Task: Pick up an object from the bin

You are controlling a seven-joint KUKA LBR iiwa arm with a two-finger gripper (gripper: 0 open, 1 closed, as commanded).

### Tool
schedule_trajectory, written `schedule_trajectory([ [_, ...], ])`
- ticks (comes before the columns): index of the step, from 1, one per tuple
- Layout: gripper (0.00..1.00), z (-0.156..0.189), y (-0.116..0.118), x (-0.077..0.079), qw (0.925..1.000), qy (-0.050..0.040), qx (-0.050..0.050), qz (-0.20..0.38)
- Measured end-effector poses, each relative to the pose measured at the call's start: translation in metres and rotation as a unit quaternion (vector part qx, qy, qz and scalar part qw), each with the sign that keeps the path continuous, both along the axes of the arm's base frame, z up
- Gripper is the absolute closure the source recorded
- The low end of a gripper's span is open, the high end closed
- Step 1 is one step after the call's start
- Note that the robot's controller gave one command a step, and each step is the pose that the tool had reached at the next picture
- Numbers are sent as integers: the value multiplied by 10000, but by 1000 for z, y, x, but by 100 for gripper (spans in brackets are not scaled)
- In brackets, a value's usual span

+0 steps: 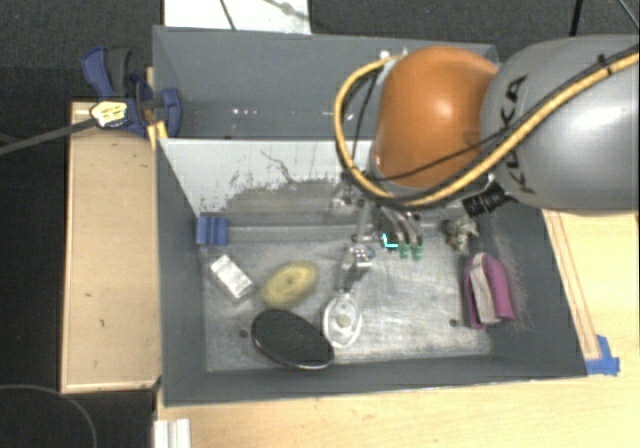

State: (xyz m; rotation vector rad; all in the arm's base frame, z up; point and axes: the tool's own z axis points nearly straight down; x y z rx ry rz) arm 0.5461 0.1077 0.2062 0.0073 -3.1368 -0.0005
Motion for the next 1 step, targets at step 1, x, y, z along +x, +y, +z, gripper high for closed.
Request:
schedule_trajectory([
  [1, 0, -109, 41, -9, 9999, -15, 7, 167],
])
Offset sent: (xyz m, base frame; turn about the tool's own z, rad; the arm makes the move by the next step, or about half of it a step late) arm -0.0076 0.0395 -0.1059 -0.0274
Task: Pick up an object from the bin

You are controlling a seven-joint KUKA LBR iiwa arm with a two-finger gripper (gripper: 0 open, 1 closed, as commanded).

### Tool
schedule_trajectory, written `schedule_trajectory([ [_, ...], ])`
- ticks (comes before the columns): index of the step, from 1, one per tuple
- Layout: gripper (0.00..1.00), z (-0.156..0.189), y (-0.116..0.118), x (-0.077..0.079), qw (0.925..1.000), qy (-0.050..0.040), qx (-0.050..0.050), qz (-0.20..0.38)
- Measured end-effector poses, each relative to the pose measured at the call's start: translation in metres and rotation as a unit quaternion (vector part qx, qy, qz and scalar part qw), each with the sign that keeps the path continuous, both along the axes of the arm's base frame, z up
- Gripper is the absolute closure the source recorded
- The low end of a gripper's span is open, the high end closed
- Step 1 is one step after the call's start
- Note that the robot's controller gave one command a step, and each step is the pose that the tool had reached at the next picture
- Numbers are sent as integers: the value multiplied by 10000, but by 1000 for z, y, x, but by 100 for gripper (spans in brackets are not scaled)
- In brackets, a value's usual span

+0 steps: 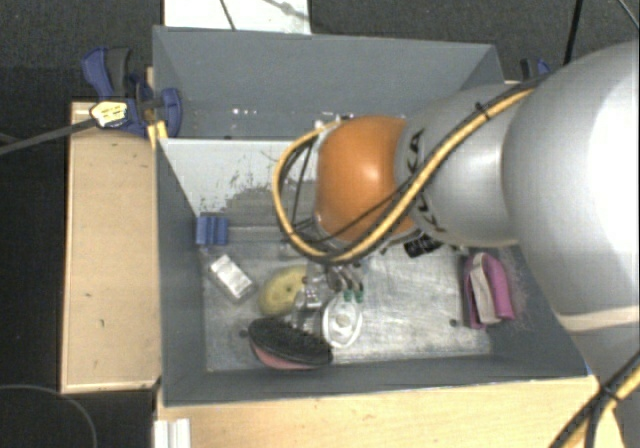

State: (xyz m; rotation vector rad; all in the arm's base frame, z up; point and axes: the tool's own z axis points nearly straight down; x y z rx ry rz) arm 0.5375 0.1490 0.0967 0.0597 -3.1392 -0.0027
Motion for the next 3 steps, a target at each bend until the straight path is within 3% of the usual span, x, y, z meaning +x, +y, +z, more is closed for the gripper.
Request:
schedule_trajectory([
  [1, 100, 4, -1, 2, 10000, -26, 4, -45],
  [2, 100, 173, -56, 16, 9860, -64, -11, 1668],
  [3, 100, 210, -66, 44, 9561, -54, -11, 2931],
])
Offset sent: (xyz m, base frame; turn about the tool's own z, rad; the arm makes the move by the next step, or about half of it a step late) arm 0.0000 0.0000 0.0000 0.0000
